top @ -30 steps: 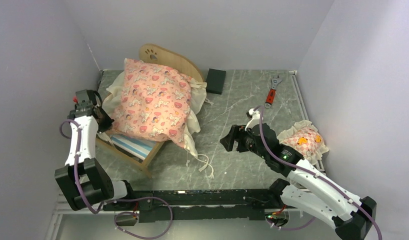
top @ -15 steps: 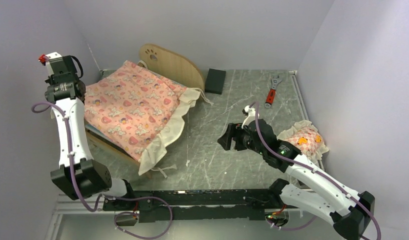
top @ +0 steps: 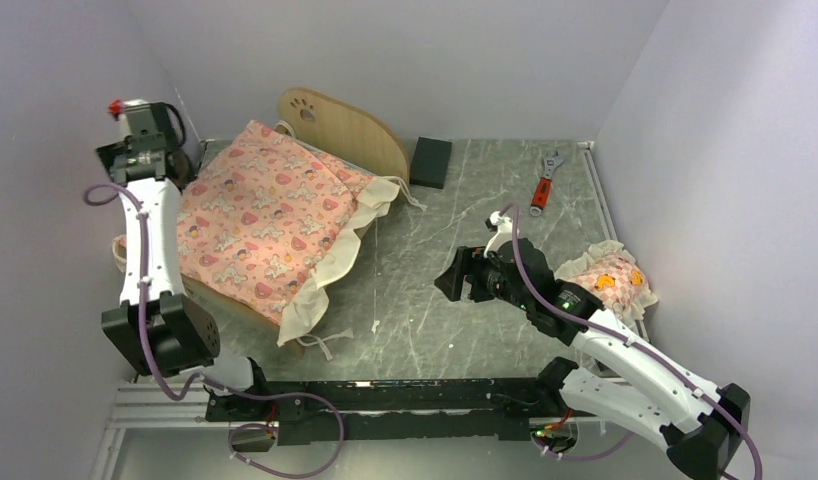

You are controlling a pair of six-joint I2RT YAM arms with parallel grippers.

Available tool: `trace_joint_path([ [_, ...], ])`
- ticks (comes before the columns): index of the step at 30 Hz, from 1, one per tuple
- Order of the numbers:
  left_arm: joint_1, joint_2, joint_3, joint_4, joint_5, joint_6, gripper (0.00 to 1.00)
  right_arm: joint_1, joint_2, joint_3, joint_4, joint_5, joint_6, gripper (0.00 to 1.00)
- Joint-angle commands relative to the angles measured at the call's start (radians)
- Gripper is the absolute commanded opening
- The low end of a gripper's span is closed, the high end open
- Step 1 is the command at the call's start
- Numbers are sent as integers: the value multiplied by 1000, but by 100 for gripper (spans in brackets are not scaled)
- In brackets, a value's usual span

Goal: Set up the pet bed

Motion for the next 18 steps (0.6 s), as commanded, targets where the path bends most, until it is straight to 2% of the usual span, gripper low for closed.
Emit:
trace_joint_path([
  [1,-176,-116,-52,-15,196,-14,90,0,-16,18,3,42,-1,84],
  [5,-327,-164,-65,-103,371,-43,97,-1,-10,12,1,64,-8,85],
  [10,-517,-185,-92,-84,508,-94,96,-2,4,1,11,93,-10,86],
  [13,-621,-149,-130,-1,509,-116,96,-2,5,1,12,105,-4,86],
  [18,-769,22,-66,93,460,-105,96,-2,-9,1,-2,116,-3,86],
])
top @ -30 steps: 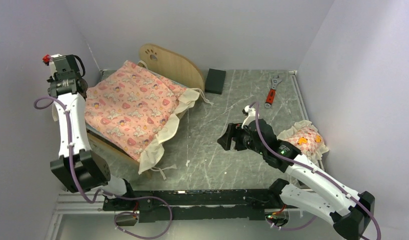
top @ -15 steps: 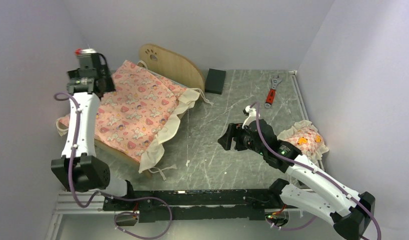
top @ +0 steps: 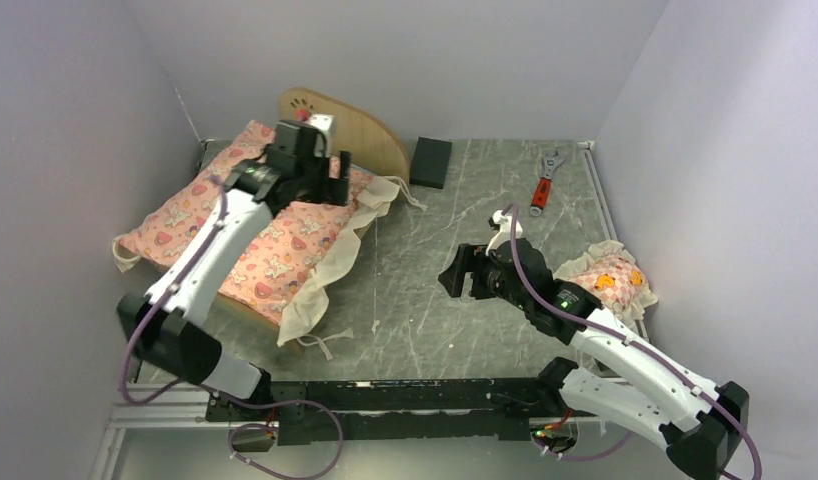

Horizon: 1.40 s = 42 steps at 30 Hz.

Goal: Set up the pet bed

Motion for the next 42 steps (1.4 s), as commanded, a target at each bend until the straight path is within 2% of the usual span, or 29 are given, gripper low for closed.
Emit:
trace_joint_path([
  [1,-114,160,62,138,-15,-8,96,-1,-18,4,-6,42,-5,86],
  [4,-168,272,106,186,-94,13,97,-2,-30,11,-33,68,-11,87],
  [8,-187,410,163,221,-152,36,96,-2,-52,3,-47,90,-8,88],
  [12,-191,519,204,252,-159,56,88,-2,-63,-12,-50,96,1,88],
  [15,-204,580,239,261,-145,74,74,-2,-61,-18,-50,99,0,88],
  [21,-260,645,275,253,-73,129,18,-2,-56,-7,-60,119,-15,89],
  [24,-328,611,238,281,-18,179,0,-2,-68,0,-76,150,-17,89],
  [31,-545,508,122,352,155,304,0,-3,-183,-14,-151,330,38,90],
  [35,-662,464,94,364,151,341,1,-3,-306,-45,-204,429,87,89],
  [36,-673,449,95,358,127,330,5,-3,-340,-53,-213,439,86,89],
  [37,-678,431,96,351,120,312,14,-3,-371,-59,-213,444,76,89],
  [38,-681,407,96,341,119,289,28,-3,-400,-63,-213,443,59,89],
  [40,-680,359,105,307,15,235,55,-3,-443,-57,-212,442,15,89],
  [42,-680,314,124,249,-63,156,66,-3,-463,-38,-207,440,-36,89],
])
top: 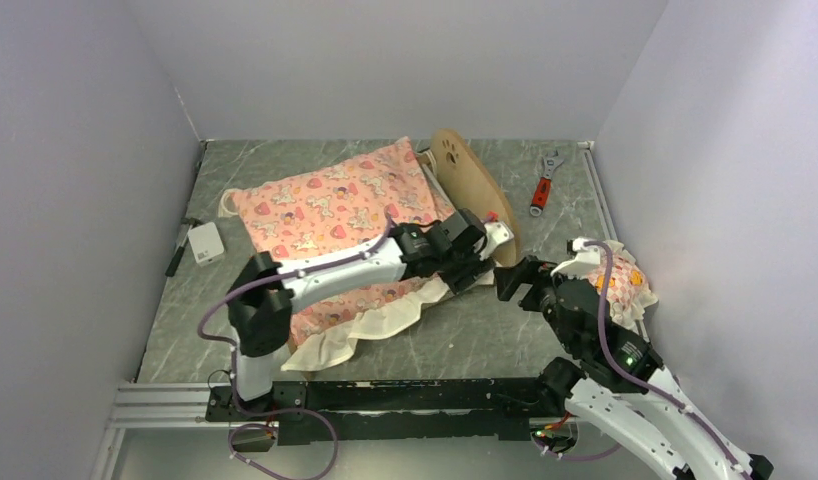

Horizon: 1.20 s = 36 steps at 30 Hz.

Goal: Set up the pet bed

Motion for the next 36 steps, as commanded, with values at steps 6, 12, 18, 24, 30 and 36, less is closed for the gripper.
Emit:
trace_joint_path([
  [6,33,-317,67,-231,-281,-289,80,0,53,124,-2,61,-192,90],
  [12,101,-520,16,-508,-481,-551,89,-9,271,244,8,59,-291,91],
  [18,337,-762,-118,-677,-488,-661,92,-240,492,394,49,-167,-386,87],
  [24,493,-895,-234,-754,-507,-705,93,-420,626,488,118,-396,-455,81],
  [30,551,-948,-435,-666,-475,-758,93,-422,719,505,160,-495,-481,73],
  [36,581,-940,-562,-598,-423,-780,86,-422,749,472,161,-493,-489,54],
])
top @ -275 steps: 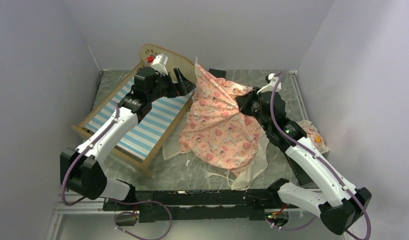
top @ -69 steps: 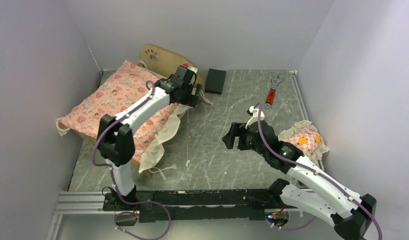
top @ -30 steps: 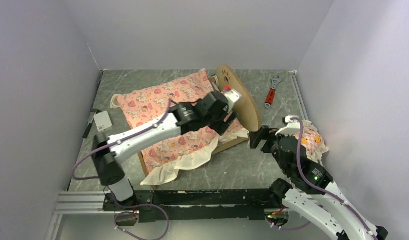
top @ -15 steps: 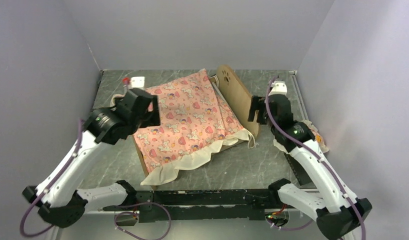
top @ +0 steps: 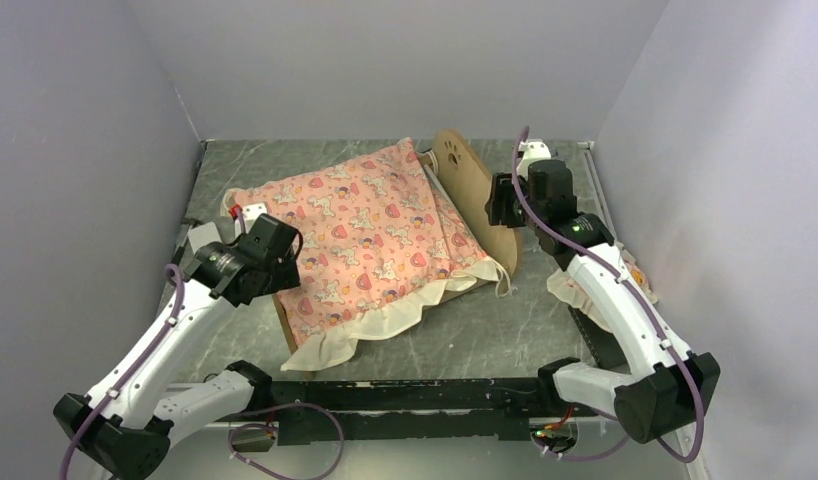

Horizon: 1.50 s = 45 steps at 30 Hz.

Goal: Set up the pet bed

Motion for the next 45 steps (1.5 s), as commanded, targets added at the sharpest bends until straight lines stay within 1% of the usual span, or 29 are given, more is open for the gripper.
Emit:
trace_joint_path([
  [1,19,-7,-53,79,33,-48,83,-2,-1,-13,40,-36,-23,47],
  [3,21,-8,-90,101,46,-44,77,-2,-19,-23,25,-36,-15,31],
  [4,23,-8,-105,114,61,-40,71,0,-33,-31,12,-36,-5,23],
  [6,26,-2,-128,138,87,-27,55,0,-74,-50,-14,-32,22,13],
  [10,26,22,-136,210,142,35,22,0,-173,-97,-77,-18,70,2],
  [12,26,37,-120,249,186,85,10,0,-227,-126,-110,-14,98,0],
  [13,26,47,-107,269,208,114,6,0,-253,-135,-127,-11,112,0],
  [15,26,69,-81,303,250,160,1,1,-306,-149,-163,9,140,0],
  [18,26,113,-51,355,292,208,0,0,-383,-168,-194,79,175,0],
  [21,26,175,-27,430,318,247,0,0,-396,-186,-183,132,173,0],
  [25,29,299,68,505,281,289,0,-1,-328,-176,-121,208,150,0],
  [29,54,427,161,577,280,328,0,-5,-255,-161,22,253,113,0],
  [31,72,479,201,619,294,341,0,-16,-210,-150,89,257,85,0],
  [34,93,549,263,640,297,358,0,-30,-146,-128,157,241,56,0],
  [40,142,621,332,693,340,381,0,-62,-70,-120,250,221,9,0],
  [41,145,629,349,688,345,387,1,-71,-55,-110,250,213,2,4],
  [42,147,635,369,677,352,394,4,-80,-44,-86,233,203,1,10],
  [44,147,628,402,642,358,406,12,-81,-35,-13,150,177,2,32],
  [45,147,605,407,625,359,408,20,-82,-39,22,94,158,8,44],
])
